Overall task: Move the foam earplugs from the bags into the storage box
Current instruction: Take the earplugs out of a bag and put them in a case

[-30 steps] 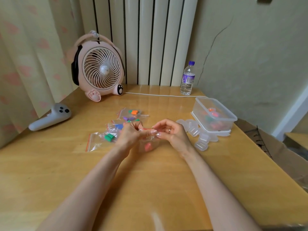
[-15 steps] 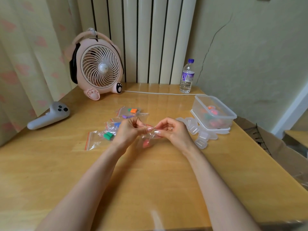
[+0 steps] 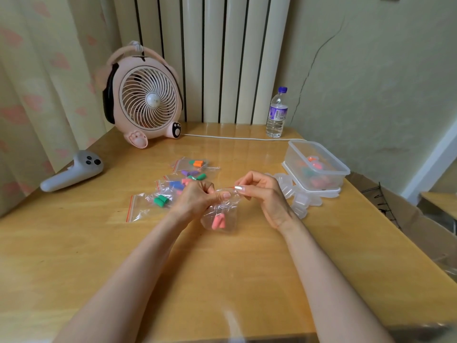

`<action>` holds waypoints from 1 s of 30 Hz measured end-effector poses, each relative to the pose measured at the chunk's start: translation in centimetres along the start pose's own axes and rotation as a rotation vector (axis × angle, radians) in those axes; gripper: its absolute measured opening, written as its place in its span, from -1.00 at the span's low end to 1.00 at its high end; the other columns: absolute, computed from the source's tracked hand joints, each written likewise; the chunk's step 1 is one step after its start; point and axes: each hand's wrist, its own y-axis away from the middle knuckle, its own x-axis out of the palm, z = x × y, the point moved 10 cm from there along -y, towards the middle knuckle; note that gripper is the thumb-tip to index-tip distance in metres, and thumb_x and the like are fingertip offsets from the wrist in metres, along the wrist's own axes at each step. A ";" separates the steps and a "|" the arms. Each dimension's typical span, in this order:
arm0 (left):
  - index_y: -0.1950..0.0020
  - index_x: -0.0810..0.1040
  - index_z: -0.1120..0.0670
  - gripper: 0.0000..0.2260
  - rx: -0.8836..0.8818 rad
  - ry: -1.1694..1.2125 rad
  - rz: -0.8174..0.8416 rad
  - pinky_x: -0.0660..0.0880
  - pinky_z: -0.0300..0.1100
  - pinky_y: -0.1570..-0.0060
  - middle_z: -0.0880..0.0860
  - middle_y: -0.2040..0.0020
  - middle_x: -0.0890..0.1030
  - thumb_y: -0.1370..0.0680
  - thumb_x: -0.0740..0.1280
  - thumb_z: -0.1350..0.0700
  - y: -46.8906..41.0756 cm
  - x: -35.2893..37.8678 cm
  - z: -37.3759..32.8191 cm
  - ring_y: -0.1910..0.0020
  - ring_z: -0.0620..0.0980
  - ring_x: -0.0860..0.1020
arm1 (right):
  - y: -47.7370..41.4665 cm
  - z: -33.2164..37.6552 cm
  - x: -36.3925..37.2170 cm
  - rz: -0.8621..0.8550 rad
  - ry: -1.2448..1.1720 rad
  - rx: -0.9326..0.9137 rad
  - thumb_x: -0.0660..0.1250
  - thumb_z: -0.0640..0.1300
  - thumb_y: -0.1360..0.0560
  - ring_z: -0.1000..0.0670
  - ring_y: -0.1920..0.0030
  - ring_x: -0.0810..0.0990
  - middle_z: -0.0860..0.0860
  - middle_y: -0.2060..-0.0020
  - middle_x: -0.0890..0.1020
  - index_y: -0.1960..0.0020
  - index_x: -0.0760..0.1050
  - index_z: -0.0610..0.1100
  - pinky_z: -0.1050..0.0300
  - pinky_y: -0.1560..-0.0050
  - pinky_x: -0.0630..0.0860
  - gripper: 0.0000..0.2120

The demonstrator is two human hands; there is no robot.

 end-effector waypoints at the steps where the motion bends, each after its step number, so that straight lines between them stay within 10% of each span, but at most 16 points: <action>1: 0.37 0.40 0.14 -0.72 0.020 0.009 0.032 0.26 -0.37 0.54 0.05 0.47 0.41 -0.39 0.46 0.10 0.1 0.3 -0.3 0.56 -0.16 0.32 | 0.1 -0.1 0.1 0.004 -0.007 0.010 0.34 -0.24 -0.32 0.10 0.38 0.40 -0.07 0.38 0.55 0.30 0.48 -0.16 0.25 0.31 0.31 -0.95; 5: -0.11 0.56 0.12 -0.77 0.170 0.073 0.132 0.47 -0.34 0.12 0.00 0.10 0.59 -0.46 0.39 0.16 0.8 1.1 -2.2 0.17 -0.17 0.52 | 0.3 0.3 0.0 0.006 0.017 -0.008 0.33 -0.23 -0.35 0.08 0.41 0.46 -0.09 0.44 0.53 0.20 0.49 -0.29 0.32 0.31 0.40 -0.89; 8: 0.00 0.58 0.11 -0.90 0.194 0.070 0.195 0.44 -0.27 -0.05 0.03 0.06 0.61 -0.51 0.33 0.15 1.1 1.7 -2.6 0.04 -0.09 0.53 | 0.2 0.1 -0.2 -0.004 0.073 0.005 0.37 -0.33 -0.42 0.16 0.40 0.46 0.06 0.46 0.54 0.21 0.52 -0.27 0.37 0.29 0.40 -0.95; 17: 0.24 0.48 0.15 -0.87 0.237 0.196 -0.050 0.35 -0.41 0.37 -0.11 0.37 0.53 -0.49 0.36 0.23 0.6 -1.0 -3.0 0.38 -0.20 0.44 | 0.1 -2.9 -1.9 -0.126 0.202 0.253 0.39 -0.10 -0.47 0.08 0.23 0.56 -0.10 0.05 0.61 -0.14 0.49 -0.15 0.22 0.26 0.48 -0.72; 30: 0.29 0.42 0.17 -0.76 -0.075 0.068 -0.198 0.46 -0.31 0.49 0.10 0.40 0.47 -0.58 0.27 0.17 -0.8 -2.8 2.6 0.50 -0.06 0.46 | 0.6 -3.0 -3.9 -0.165 0.124 0.318 0.30 -0.42 -0.45 0.08 0.38 0.50 -0.06 0.37 0.61 0.16 0.59 -0.20 0.28 0.27 0.43 -0.83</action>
